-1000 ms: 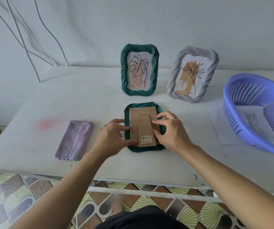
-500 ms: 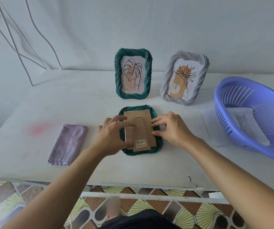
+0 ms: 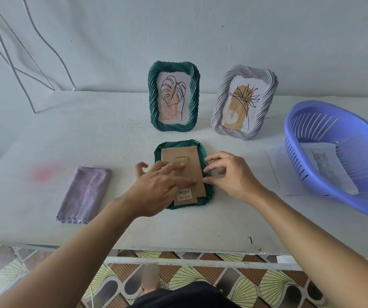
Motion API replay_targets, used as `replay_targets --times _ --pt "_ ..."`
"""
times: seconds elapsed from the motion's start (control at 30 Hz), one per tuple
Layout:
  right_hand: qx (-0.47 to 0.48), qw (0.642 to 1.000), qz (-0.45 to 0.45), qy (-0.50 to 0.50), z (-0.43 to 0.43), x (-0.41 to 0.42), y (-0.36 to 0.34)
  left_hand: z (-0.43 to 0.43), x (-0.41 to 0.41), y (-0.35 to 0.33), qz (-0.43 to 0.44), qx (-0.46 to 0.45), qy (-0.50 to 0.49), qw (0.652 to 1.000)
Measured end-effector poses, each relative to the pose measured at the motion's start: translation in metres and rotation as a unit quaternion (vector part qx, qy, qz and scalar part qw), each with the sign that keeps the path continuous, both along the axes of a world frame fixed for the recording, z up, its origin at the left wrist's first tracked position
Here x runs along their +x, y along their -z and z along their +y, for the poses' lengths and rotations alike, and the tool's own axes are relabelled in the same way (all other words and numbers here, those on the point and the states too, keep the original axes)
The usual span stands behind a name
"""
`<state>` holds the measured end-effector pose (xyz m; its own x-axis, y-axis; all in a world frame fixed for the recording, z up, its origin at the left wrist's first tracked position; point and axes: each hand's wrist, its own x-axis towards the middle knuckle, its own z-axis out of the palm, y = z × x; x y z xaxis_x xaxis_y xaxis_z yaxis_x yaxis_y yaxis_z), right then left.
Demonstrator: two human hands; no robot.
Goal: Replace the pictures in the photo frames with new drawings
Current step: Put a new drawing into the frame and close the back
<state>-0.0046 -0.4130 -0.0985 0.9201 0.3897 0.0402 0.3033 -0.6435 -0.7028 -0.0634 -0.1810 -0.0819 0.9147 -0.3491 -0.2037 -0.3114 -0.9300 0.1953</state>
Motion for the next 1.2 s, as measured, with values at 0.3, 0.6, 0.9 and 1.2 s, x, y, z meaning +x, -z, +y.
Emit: replay_targets --times 0.3,0.6,0.9,1.2 --pt "-0.039 0.998 0.054 0.021 -0.007 -0.025 -0.005 0.002 0.004 0.006 -0.004 -0.026 -0.01 1.0" --pt "0.014 0.997 0.075 0.02 -0.012 -0.035 0.001 -0.002 0.0 0.009 -0.039 -0.005 0.0 0.999" --pt "0.059 0.992 0.098 0.047 -0.011 -0.035 0.008 -0.006 -0.003 0.005 -0.063 0.006 0.022 0.998" --pt "0.014 0.992 0.11 0.057 -0.001 -0.027 0.007 -0.008 0.002 0.003 -0.083 0.046 0.038 0.995"
